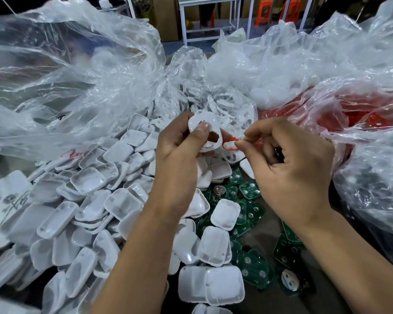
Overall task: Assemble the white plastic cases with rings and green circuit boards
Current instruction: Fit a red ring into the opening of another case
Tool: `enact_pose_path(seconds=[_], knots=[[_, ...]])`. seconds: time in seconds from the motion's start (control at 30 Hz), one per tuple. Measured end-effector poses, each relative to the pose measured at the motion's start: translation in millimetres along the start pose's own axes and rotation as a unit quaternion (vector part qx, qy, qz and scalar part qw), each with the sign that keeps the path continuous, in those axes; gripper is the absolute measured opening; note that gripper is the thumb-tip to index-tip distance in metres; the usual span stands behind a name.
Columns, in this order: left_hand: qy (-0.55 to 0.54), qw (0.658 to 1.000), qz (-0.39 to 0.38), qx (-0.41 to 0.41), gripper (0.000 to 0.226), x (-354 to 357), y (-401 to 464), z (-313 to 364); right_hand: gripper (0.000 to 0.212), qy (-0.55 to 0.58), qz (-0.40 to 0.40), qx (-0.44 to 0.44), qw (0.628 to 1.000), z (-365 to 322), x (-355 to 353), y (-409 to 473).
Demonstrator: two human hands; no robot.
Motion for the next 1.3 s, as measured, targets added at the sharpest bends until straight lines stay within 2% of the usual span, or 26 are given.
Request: enact_pose_path(seconds=[0.4, 0.5, 0.63, 0.9, 1.3], knots=[[-0.018, 0.999, -0.037, -0.027, 0.014, -3.3, 0.7, -3.3, 0.016, 0.012, -0.015, 0.029, 0.999, 3.0, -0.3, -0.9], [0.003, 0.999, -0.012, -0.047, 0.017, -3.3, 0.9, -5.7, 0.017, 0.014, -0.014, 0.037, 0.999, 5.5, -0.7, -0.7], [0.091, 0.989, 0.052, -0.102, 0.026, -8.4, 3.7, -16.6, 0.020, 0.027, -0.001, 0.076, 0.997, 11.9, -3.1, 0.8], [0.080, 0.981, 0.003, -0.179, 0.034, 4.1, -0.3, -21.5, 0.023, 0.052, -0.048, 0.082, 0.994, 4.4, 6.4, -1.4], [0.144, 0.975, -0.016, -0.167, 0.040, 5.9, -2.6, -16.8, 0.024, 0.032, -0.067, 0.086, 0.994, 6.2, 8.0, -2.5]])
Point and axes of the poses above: each hand's wrist, its own y-axis towards the middle knuckle, its own x-axis out of the palm, z = x × y, the point moved 4 cm from there along y, towards the middle knuckle, and after that the axes turned 10 degrees about y, right-handed, at the moved point
